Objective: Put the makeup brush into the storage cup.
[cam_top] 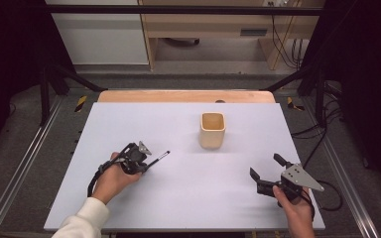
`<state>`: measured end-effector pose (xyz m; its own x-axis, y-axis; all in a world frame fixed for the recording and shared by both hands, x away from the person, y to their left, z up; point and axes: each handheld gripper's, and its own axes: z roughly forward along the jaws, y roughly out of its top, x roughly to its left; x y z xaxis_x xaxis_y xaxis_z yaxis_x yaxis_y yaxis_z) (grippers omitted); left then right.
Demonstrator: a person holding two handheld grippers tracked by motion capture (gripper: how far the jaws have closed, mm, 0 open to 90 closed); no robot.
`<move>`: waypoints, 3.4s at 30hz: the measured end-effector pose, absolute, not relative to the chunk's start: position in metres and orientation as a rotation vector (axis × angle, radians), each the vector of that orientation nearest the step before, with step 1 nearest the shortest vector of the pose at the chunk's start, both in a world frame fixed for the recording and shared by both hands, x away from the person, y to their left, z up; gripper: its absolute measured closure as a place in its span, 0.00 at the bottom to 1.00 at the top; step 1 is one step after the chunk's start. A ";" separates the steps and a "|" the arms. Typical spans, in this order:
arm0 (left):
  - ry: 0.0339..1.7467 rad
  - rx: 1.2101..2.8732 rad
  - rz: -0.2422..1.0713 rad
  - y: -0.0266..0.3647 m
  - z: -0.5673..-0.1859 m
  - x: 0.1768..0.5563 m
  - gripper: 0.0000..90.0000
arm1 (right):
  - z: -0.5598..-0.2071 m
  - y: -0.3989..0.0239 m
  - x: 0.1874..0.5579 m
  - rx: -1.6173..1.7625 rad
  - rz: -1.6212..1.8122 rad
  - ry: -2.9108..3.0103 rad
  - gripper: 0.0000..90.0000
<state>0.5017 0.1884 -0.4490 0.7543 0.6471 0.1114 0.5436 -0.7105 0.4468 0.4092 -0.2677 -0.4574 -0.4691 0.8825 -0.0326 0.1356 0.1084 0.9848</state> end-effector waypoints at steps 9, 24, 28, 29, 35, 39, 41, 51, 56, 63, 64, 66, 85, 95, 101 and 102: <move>0.887 2.431 0.442 0.200 -0.442 0.491 0.94 | -0.458 -0.265 0.410 0.991 1.406 1.734 0.04; 0.872 2.053 0.474 0.217 -0.447 0.478 0.94 | -0.460 -0.250 0.411 0.936 1.365 1.802 0.04; 0.852 1.993 0.466 0.217 -0.447 0.477 0.94 | -0.460 -0.247 0.410 0.925 1.355 1.816 0.04; 0.847 1.988 0.463 0.217 -0.445 0.476 0.94 | -0.460 -0.246 0.410 0.919 1.353 1.820 0.04; 0.839 1.945 0.472 0.219 -0.443 0.475 0.94 | -0.461 -0.241 0.411 0.930 1.351 1.832 0.04; 0.839 1.943 0.477 0.219 -0.447 0.475 0.94 | -0.461 -0.238 0.412 0.932 1.346 1.843 0.04; 0.842 1.936 0.482 0.219 -0.447 0.474 0.94 | -0.461 -0.238 0.411 0.938 1.351 1.841 0.04; 0.827 1.900 0.491 0.215 -0.448 0.469 0.94 | -0.459 -0.234 0.411 0.977 1.391 1.834 0.02; 0.815 1.880 0.477 0.211 -0.449 0.467 0.94 | -0.458 -0.234 0.410 0.984 1.394 1.833 0.03; 0.798 1.842 0.471 0.211 -0.447 0.465 0.93 | -0.458 -0.232 0.410 0.988 1.403 1.833 0.03; 0.796 1.844 0.470 0.210 -0.447 0.465 0.94 | -0.458 -0.232 0.410 0.987 1.405 1.836 0.03; 0.790 1.847 0.469 0.209 -0.447 0.464 0.94 | -0.457 -0.231 0.410 0.991 1.411 1.848 0.03; 0.731 1.825 0.456 0.196 -0.442 0.459 0.94 | -0.456 -0.221 0.410 0.987 1.436 1.855 0.03; 0.676 1.782 0.418 0.181 -0.431 0.453 0.94 | -0.448 -0.203 0.409 0.958 1.481 1.824 0.03; 0.639 1.790 0.415 0.167 -0.427 0.457 0.94 | -0.433 -0.191 0.418 0.958 1.521 1.801 0.04; 0.639 1.790 0.415 0.167 -0.427 0.457 0.94 | -0.431 -0.189 0.419 0.955 1.524 1.803 0.04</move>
